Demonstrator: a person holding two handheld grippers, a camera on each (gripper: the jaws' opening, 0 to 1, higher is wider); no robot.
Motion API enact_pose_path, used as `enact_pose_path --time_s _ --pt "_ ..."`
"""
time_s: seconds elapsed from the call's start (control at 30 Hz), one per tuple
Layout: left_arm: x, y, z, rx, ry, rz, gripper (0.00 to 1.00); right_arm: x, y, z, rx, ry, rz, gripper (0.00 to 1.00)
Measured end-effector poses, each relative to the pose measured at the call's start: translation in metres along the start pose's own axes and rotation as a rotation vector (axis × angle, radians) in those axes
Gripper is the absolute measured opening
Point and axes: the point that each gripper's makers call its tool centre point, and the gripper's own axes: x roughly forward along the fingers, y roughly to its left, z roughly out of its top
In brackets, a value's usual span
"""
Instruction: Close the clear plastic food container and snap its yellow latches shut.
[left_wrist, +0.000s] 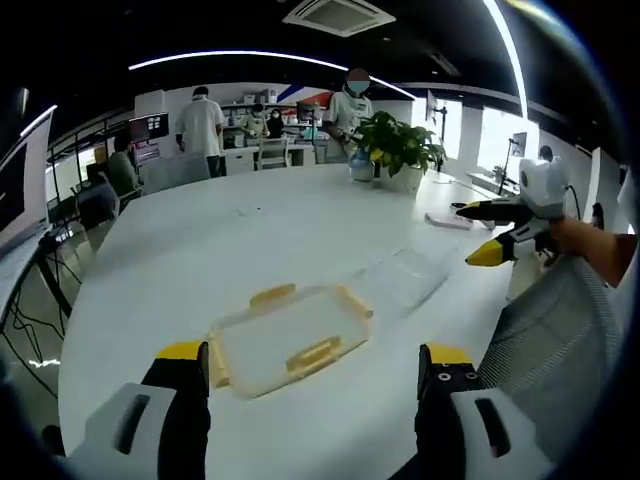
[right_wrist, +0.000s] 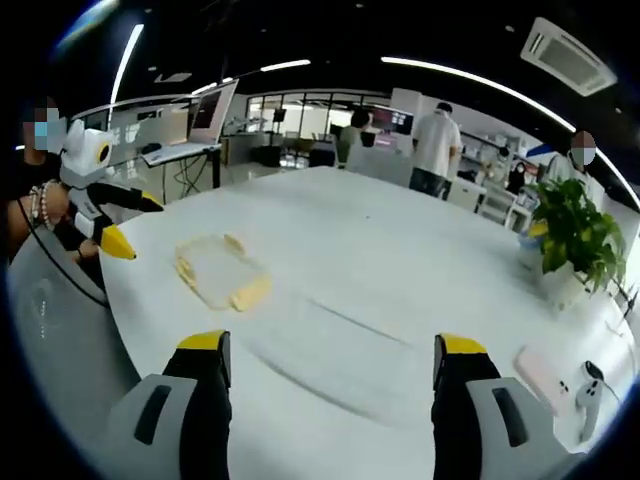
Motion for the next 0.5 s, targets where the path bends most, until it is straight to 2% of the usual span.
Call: enact_pose_path --time_s 0.5 --pt "-0.0043 0.0032 0.0051 0.018 -0.023 0.022 0.83 -0.0030 -0.0022 0.0094 -0.025 -0.041 -0.015 0.79"
